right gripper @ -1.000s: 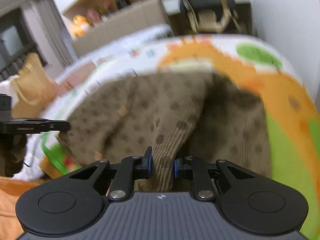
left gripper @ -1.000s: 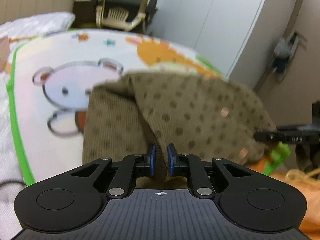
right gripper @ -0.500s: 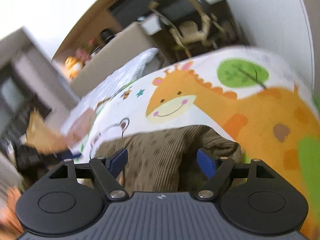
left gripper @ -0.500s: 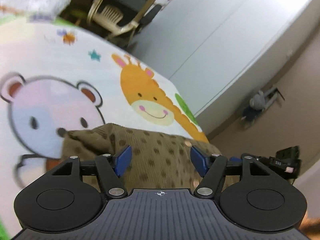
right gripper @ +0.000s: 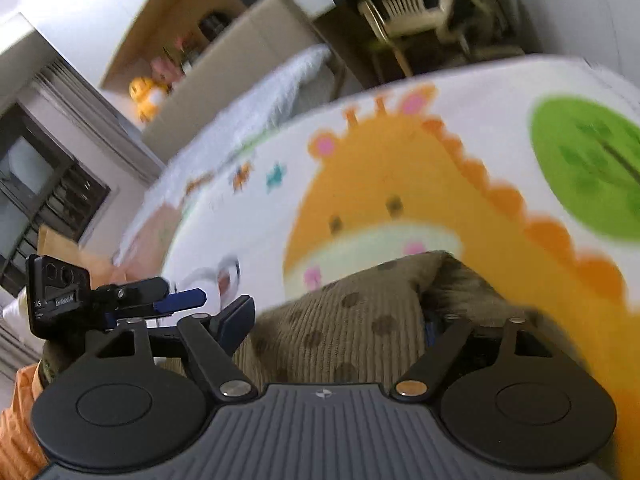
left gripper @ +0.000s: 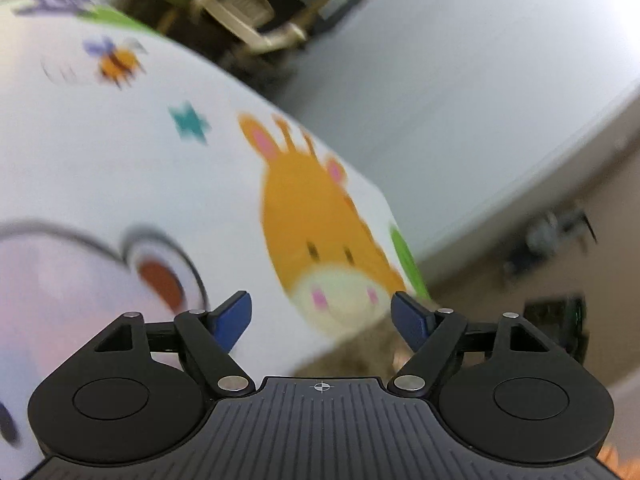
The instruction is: Fold clothes
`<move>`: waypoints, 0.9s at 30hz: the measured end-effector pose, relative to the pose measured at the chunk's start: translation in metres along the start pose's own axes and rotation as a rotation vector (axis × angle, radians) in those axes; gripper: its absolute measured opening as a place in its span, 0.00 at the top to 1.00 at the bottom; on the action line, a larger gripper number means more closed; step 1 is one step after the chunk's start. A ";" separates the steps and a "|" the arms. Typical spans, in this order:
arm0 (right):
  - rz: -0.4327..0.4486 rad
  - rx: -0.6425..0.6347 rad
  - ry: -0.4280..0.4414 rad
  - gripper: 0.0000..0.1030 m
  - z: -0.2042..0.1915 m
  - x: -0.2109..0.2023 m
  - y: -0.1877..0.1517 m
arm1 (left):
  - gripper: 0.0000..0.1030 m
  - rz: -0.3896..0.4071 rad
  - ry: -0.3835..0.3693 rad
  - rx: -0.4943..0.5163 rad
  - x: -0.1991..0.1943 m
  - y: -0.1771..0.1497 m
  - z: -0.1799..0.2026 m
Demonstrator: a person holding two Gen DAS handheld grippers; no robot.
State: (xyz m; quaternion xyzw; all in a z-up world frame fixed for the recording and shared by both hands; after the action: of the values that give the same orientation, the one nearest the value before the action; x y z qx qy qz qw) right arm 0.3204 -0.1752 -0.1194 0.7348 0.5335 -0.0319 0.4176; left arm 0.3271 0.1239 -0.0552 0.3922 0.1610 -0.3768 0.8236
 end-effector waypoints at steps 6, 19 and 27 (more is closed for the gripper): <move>-0.013 -0.046 0.006 0.23 0.004 0.023 0.008 | 0.09 -0.022 -0.035 -0.006 -0.055 -0.025 0.002; 0.000 -0.126 0.013 0.20 0.009 0.019 -0.008 | 0.07 -0.182 -0.032 -0.134 -0.036 -0.080 -0.037; 0.052 -0.103 -0.027 0.19 0.008 0.018 -0.008 | 0.13 -0.054 0.109 0.104 -0.032 -0.046 -0.013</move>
State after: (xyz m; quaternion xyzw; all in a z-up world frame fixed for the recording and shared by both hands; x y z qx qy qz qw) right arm 0.3243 -0.1662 -0.1382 0.7253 0.5096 -0.0036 0.4628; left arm 0.2724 0.1305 -0.0695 0.4496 0.1962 -0.3848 0.7818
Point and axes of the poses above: each gripper's, at about its wrist camera, not at the fingertips, and x roughly the way its jaws point, z to its right, y to its top, the point moved 5 cm from there along x, roughly the way its jaws point, and after that the axes turned 6 degrees about y, right-handed, at the moved point
